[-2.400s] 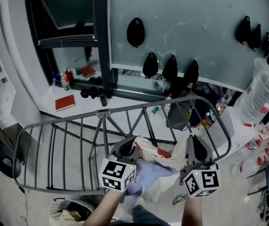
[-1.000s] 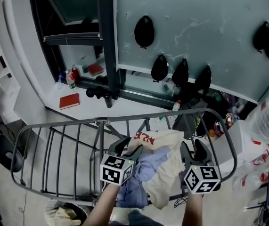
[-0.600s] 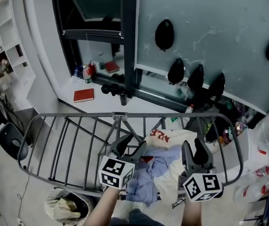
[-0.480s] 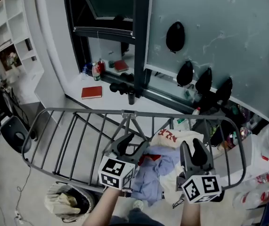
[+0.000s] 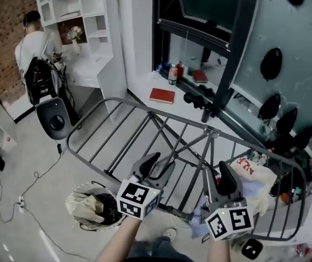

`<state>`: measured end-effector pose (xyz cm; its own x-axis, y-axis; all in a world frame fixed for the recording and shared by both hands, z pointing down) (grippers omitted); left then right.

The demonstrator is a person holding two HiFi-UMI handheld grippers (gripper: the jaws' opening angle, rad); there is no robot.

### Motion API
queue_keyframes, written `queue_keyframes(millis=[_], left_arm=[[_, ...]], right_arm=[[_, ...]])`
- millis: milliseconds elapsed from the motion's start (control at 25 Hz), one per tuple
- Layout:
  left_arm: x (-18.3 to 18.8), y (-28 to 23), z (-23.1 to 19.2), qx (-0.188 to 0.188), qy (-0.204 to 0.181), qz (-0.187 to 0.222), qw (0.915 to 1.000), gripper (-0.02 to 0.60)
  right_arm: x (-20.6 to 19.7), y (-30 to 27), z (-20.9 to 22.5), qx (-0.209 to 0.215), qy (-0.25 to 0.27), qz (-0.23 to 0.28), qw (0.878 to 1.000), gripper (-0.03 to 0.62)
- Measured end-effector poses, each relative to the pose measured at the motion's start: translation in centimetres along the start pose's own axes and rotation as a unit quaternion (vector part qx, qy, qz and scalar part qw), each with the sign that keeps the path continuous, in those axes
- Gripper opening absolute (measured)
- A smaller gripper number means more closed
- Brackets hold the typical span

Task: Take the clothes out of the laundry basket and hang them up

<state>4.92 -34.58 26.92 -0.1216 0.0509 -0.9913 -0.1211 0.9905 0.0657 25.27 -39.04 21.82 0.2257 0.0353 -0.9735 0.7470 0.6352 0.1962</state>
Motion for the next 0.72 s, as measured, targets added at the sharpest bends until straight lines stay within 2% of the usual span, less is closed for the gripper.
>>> queue_keyframes(millis=[160, 320, 560, 720], left_arm=[[0.6, 6.8, -5.7, 0.073, -0.005, 0.001, 0.9973, 0.215], [1.3, 14.4, -10.6, 0.138, -0.009, -0.001, 0.9904, 0.215], [1.9, 26.3, -16.5, 0.235, -0.013, -0.002, 0.972, 0.215], [1.8, 33.7, -19.3, 0.283, -0.01, -0.007, 0.959, 0.215]], right_arm=[[-1.7, -3.3, -7.2, 0.073, -0.014, -0.005, 0.997, 0.176], [-3.4, -5.4, -14.5, 0.13, -0.021, -0.009, 0.991, 0.176], [-6.2, -7.2, -25.2, 0.212, -0.034, -0.022, 0.976, 0.176], [-7.9, -7.5, -31.9, 0.254, -0.04, -0.034, 0.966, 0.176]])
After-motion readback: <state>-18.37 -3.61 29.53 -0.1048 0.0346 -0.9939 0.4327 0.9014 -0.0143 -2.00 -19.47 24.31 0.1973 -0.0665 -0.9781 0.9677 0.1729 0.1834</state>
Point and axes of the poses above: the fingertips, and each gripper's own axes: y backward along the fingers, z to its right, x out of its top, the point moved 8 cm from there along y, backward along the fingers, and after that the axes turned 12 degrees about z, right-handed, at the moved point
